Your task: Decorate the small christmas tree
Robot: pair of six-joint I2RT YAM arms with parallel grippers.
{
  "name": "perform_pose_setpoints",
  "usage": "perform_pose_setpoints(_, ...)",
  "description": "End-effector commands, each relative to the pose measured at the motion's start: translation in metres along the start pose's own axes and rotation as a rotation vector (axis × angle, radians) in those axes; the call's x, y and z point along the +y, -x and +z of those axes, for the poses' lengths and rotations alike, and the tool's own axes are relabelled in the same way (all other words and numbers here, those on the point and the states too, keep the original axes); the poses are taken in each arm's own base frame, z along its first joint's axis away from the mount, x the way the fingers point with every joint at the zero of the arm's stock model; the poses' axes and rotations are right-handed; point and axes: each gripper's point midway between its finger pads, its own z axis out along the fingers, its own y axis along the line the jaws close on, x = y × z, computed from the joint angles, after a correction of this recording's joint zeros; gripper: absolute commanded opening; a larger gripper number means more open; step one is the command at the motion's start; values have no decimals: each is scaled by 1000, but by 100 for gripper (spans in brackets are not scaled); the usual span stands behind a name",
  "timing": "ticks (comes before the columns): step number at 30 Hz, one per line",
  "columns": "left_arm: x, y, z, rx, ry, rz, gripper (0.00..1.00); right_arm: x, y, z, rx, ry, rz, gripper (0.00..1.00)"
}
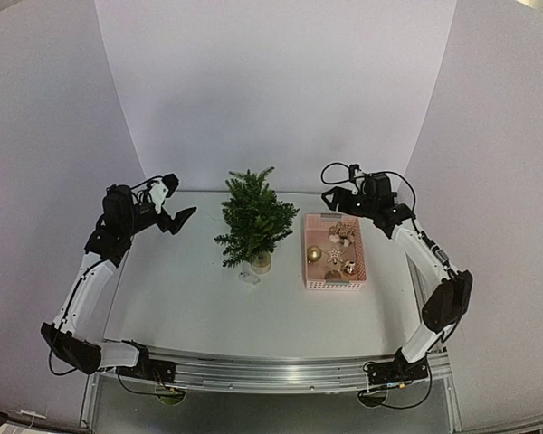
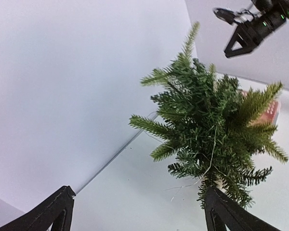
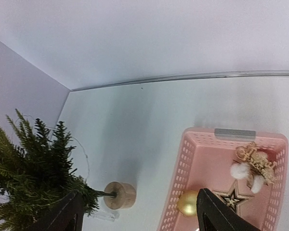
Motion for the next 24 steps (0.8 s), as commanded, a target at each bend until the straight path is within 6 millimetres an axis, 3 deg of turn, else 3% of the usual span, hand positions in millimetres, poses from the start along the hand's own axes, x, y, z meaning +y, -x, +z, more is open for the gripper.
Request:
perform_pose_setpoints(1,21,-20,-10,-10,134,-276,95,-52,-59,7,203,-222,18,78)
perform_pose_setpoints(9,6,-71,-10,63,153,-390,94,-103,-88,29,367,-454,2,77)
perform_pose_setpoints(18,-2,-90,-2,96,122,-364,93,-147,-69,65,498,-566,-391,69)
perform_pose_setpoints(24,-1,-97,4,119,118,-360,93,-175,-77,81,614,-536,-469,62)
